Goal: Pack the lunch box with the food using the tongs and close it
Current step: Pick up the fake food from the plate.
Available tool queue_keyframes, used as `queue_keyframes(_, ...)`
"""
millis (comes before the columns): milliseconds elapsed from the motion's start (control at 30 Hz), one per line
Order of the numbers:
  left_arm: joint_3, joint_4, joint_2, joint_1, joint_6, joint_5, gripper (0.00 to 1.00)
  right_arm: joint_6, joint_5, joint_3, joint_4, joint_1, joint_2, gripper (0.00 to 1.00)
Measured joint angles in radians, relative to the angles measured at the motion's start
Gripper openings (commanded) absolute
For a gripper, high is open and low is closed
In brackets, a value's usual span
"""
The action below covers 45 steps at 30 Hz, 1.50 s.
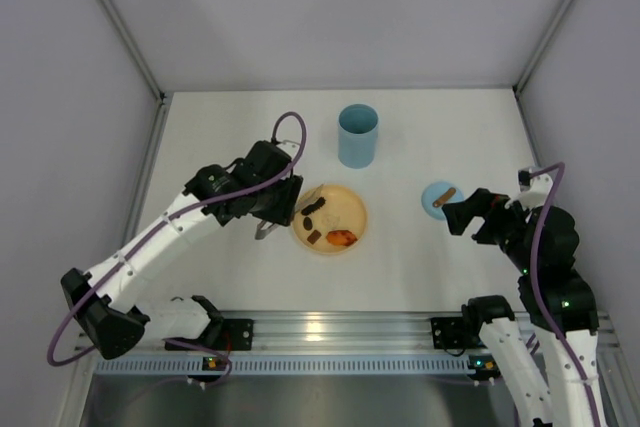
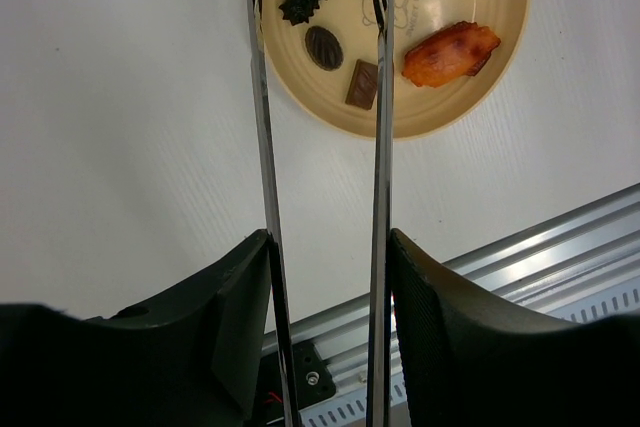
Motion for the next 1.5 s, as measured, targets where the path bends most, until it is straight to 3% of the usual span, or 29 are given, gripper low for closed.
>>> queue_keyframes(1500, -0.137, 0.172, 0.158, -0.006, -0.004, 0.011, 0.53, 0.003, -0.003, -0.019, 0.001, 0.000, -0.002, 1.00)
